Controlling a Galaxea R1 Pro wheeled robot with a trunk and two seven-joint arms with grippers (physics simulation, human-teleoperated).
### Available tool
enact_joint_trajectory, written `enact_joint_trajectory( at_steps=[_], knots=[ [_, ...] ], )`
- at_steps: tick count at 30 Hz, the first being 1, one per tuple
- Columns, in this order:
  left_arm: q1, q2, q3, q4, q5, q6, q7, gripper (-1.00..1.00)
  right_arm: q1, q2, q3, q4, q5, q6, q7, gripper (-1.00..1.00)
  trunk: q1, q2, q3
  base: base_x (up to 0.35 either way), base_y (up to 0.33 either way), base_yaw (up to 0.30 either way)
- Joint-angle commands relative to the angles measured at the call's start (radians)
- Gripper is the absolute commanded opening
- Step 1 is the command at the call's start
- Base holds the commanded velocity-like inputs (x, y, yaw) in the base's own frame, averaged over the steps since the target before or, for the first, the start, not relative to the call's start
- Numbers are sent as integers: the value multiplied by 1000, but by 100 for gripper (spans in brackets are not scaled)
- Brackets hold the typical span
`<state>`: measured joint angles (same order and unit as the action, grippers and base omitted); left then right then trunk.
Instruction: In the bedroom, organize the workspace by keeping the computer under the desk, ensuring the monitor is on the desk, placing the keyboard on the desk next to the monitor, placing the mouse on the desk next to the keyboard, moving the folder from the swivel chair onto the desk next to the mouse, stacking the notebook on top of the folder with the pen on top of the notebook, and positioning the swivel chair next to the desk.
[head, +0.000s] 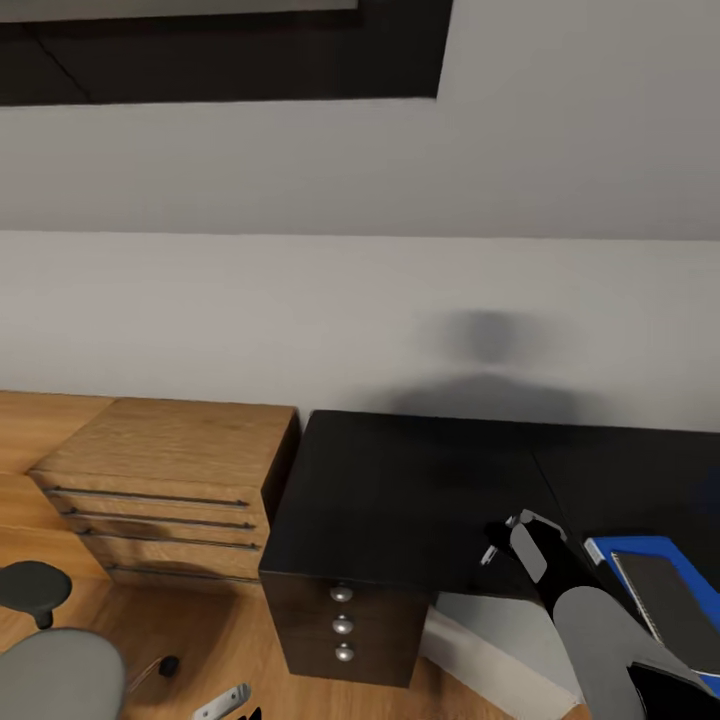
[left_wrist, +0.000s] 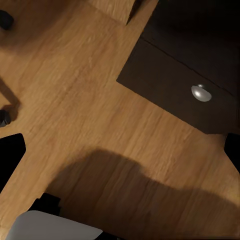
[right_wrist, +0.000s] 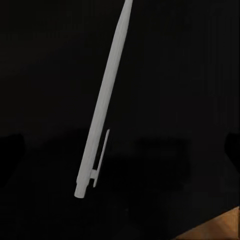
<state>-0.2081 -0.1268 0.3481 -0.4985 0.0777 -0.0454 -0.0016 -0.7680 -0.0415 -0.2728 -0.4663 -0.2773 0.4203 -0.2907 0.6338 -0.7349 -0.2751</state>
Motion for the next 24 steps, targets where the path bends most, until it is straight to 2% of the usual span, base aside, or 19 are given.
enact_joint_trajectory(
  at_steps=[1,11,24],
  knots=[
    [-1,-1,2,0,8,-2,0,100,-1,0,0,-2,-10,3,-6,100,0,-1,-1,0,0,-255],
    [-1,-1,2,0,8,-2,0,100,-1,0,0,-2,-11,3,-6,100,0,-1,-1,0,0,-233],
    [-1,-1,2,0,8,-2,0,100,-1,0,3,-2,-11,5,-5,100,0,-1,-1,47,0,-34]
  ],
)
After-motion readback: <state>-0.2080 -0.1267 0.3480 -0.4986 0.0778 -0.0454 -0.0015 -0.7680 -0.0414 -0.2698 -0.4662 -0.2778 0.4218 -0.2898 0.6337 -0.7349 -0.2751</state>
